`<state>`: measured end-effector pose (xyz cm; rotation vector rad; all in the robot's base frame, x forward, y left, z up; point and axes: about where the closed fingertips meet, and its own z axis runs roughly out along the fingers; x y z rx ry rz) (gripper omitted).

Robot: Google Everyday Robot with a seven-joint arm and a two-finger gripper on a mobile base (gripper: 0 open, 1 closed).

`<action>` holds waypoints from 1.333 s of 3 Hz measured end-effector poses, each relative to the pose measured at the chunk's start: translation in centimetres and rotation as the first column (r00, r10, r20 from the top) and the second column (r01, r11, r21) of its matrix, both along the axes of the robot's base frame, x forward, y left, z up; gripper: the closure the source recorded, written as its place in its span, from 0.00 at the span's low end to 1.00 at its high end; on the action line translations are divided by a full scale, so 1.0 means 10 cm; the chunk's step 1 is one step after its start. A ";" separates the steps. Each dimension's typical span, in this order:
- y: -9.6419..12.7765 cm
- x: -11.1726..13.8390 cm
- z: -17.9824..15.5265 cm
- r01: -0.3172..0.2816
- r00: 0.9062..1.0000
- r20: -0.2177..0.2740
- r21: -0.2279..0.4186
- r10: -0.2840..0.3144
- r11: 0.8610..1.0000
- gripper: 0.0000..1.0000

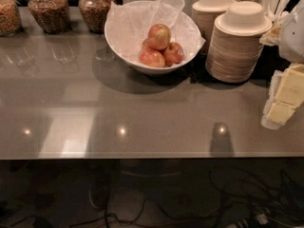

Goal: Pick apple from white bowl

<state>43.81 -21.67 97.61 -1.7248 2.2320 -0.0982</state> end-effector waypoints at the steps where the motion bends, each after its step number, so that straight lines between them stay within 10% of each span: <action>1: 0.00 0.00 0.00 0.000 1.000 0.000 0.000 0.000 1.000 0.00; 4: 0.40 0.72 0.05 -0.049 0.978 0.208 0.176 0.012 0.983 0.00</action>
Offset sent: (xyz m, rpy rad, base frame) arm 0.0206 0.0134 -0.0037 0.0588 -0.0567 0.0210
